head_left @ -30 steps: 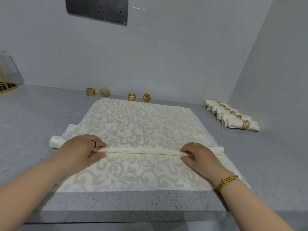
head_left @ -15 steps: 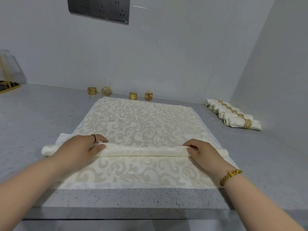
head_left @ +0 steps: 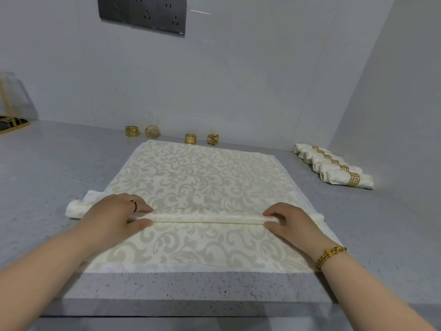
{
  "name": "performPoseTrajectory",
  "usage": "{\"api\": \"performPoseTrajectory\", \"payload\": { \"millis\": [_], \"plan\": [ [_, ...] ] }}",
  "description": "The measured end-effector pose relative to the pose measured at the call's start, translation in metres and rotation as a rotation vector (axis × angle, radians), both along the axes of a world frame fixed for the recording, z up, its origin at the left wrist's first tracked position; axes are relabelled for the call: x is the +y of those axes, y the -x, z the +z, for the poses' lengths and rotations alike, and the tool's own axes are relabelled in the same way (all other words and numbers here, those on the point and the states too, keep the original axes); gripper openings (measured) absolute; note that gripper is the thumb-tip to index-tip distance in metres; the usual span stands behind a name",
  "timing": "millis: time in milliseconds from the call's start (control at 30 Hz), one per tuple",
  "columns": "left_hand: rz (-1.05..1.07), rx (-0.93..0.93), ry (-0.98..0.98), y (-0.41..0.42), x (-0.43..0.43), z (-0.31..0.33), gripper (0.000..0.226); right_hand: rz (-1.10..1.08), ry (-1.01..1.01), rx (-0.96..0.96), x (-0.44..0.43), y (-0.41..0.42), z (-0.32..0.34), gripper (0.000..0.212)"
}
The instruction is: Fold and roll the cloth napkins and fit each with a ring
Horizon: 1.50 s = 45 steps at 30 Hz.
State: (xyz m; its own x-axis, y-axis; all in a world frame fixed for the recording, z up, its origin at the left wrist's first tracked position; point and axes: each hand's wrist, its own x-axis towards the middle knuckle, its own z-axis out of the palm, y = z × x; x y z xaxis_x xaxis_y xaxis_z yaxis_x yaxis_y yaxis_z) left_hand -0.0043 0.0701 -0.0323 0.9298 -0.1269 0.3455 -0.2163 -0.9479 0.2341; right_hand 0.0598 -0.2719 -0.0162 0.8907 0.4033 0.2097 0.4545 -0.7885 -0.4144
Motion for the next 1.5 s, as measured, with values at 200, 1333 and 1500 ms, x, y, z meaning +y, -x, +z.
{"api": "performPoseTrajectory", "payload": {
  "millis": [200,1333,1500],
  "plan": [
    [-0.003,0.003,0.044,0.01,0.004,0.003,0.026,0.013,0.053,0.008,-0.007,0.012,0.009,0.022],
    [0.194,-0.032,0.039,-0.031,-0.026,-0.006,0.025,-0.2,0.165,-0.193,0.025,-0.028,-0.005,0.024],
    [0.088,-0.058,0.093,-0.024,-0.02,-0.012,0.023,0.062,0.09,-0.206,0.021,-0.015,-0.007,0.015]
  ]
}}
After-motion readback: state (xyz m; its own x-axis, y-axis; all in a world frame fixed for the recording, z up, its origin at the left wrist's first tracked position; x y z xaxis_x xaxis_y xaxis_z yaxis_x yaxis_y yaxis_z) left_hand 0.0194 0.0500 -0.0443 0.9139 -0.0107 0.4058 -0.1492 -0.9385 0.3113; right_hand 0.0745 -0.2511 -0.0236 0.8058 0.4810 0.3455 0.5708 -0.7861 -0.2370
